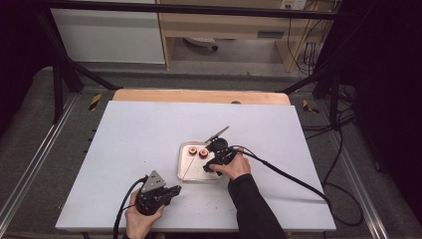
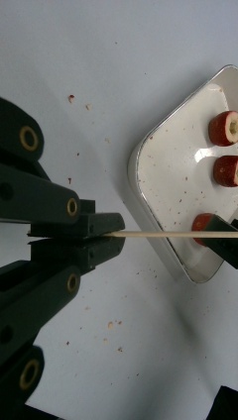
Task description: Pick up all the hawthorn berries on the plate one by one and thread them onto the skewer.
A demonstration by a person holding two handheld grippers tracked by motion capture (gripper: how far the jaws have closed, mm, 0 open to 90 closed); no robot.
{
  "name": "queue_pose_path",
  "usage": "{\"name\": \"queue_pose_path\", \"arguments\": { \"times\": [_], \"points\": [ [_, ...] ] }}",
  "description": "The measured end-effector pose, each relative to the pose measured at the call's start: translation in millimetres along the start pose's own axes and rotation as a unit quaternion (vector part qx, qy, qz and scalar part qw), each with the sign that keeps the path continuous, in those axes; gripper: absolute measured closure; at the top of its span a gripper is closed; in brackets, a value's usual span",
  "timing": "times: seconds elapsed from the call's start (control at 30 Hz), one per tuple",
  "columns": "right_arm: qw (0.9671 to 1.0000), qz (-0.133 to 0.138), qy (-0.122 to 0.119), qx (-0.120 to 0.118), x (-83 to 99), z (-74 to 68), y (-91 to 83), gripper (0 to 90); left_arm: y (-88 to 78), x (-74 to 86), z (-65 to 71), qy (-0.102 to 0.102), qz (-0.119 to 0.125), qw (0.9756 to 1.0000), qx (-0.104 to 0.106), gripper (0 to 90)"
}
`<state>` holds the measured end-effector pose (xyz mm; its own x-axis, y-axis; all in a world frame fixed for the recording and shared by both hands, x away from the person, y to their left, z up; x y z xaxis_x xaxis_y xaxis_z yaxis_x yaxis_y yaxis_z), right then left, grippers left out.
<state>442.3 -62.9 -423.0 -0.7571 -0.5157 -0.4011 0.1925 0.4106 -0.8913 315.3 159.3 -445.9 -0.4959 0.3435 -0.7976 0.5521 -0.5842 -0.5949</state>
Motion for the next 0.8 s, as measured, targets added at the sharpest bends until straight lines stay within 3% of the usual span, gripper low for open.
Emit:
{"name": "queue_pose_path", "arguments": {
  "times": [0.27,0.8],
  "points": [
    [0.9997,-0.004,0.024,-0.003,-0.1,-0.2,1.9,50.1,1.0,0.3,0.5,0.002,-0.003,1.0000,0.001,88.4],
    [0.9994,-0.011,0.033,-0.001,0.5,1.5,7.0,59.3,1.3,0.8,0.3,0.001,-0.003,1.0000,0.002,88.4]
  ]
}}
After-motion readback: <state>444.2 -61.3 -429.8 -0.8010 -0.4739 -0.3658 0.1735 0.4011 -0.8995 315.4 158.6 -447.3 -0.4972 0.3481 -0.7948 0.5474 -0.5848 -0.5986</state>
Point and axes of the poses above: each handheld gripper's, and its own axes: y roughly forward along the jaws, x roughly out of its underside, z roughly to its right, the point moved 1 cm from there along y, roughly forward along the jaws, and after that the axes turned 4 degrees about -x, right-handed, at the moved point
